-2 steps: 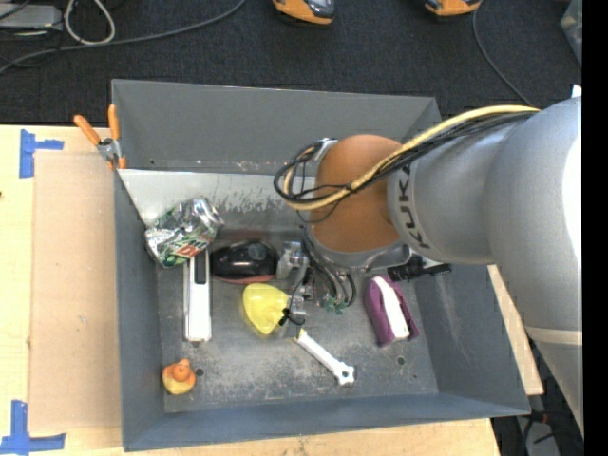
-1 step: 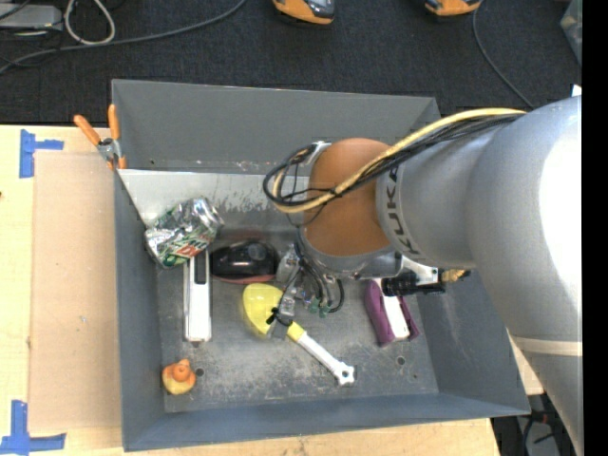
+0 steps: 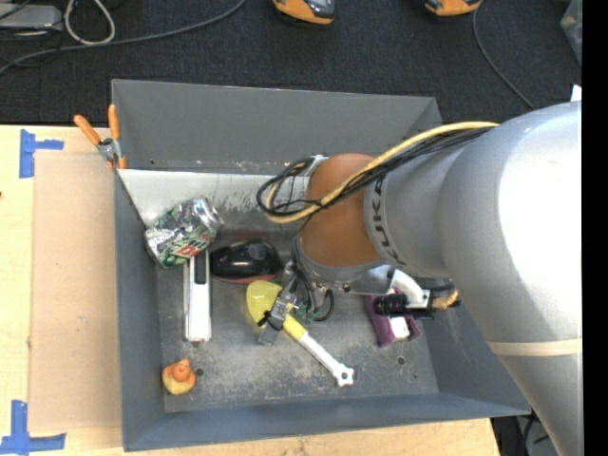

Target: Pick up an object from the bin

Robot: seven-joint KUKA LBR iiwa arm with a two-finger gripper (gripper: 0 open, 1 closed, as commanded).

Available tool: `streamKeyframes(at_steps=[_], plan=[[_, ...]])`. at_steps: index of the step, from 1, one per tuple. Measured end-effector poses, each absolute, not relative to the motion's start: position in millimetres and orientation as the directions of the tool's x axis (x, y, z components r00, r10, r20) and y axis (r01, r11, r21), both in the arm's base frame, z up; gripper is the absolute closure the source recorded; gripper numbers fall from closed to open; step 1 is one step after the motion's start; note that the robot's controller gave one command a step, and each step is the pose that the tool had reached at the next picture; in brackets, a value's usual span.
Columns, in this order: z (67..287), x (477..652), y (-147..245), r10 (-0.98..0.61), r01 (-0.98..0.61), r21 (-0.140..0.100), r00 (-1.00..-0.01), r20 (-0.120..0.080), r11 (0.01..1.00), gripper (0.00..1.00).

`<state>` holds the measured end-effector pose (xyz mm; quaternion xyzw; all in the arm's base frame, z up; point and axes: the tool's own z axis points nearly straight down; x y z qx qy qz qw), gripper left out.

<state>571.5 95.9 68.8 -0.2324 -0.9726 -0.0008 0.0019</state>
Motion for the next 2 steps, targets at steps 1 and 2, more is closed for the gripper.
streamKeyframes(at_steps=[1,2], plan=[[66.6,570.8,100.6,0.388,0.388,0.000,-0.921,0.005,0.921,1.00],[69.3,570.7,101.6,0.375,0.375,0.001,-0.927,0.005,0.927,1.00]])
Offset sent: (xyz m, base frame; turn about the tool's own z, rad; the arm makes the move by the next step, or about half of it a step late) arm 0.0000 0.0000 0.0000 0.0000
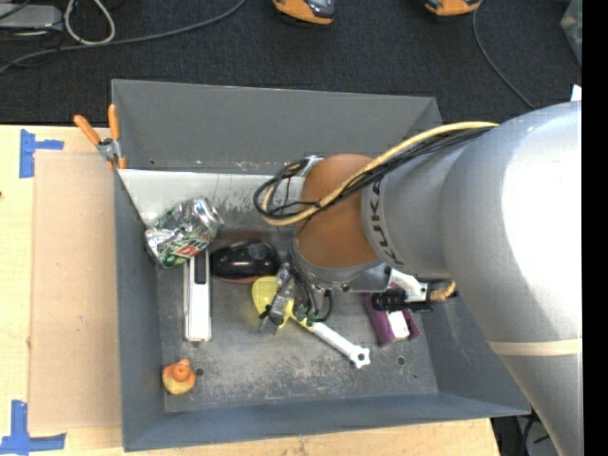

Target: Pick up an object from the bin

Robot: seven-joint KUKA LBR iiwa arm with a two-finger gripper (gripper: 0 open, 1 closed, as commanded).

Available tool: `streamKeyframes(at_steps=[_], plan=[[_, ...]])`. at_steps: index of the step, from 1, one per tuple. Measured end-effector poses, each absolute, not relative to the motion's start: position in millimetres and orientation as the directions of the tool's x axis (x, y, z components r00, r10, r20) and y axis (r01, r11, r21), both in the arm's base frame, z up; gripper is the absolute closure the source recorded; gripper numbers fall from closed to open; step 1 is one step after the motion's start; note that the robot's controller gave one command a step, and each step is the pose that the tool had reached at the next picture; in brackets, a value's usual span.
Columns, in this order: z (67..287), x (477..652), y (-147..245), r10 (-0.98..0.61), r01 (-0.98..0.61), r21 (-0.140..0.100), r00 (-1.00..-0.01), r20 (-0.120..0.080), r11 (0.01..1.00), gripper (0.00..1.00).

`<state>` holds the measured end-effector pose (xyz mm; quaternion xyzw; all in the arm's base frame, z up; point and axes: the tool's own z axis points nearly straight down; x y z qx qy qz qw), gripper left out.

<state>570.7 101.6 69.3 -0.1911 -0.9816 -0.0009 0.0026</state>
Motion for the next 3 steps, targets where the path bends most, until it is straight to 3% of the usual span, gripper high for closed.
streamKeyframes(at_steps=[3], plan=[[122,569.7,100,0.377,0.377,0.000,-0.926,0.010,0.926,1.00]])
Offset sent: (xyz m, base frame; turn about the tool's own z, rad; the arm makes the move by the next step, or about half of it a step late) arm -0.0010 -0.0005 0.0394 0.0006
